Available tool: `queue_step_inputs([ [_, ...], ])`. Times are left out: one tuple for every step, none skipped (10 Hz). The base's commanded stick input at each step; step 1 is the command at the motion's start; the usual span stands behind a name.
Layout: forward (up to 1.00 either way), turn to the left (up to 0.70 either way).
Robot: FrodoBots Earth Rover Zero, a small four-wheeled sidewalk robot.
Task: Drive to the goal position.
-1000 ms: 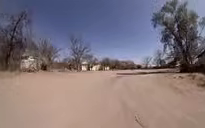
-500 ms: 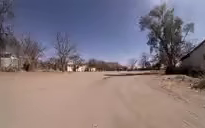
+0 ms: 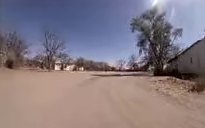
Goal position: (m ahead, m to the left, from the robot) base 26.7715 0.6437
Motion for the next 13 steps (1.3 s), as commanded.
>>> queue_step_inputs([
  [1.00,0.00],
  [1.00,-0.12],
  [1.00,-0.27],
  [1.00,-0.27],
  [1.00,-0.27],
  [1.00,-0.27],
  [1.00,-0.27],
  [1.00,-0.27],
  [1.00,-0.27],
  [1.00,-0.27],
  [1.00,-0.24],
  [1.00,-0.06],
  [1.00,0.00],
])
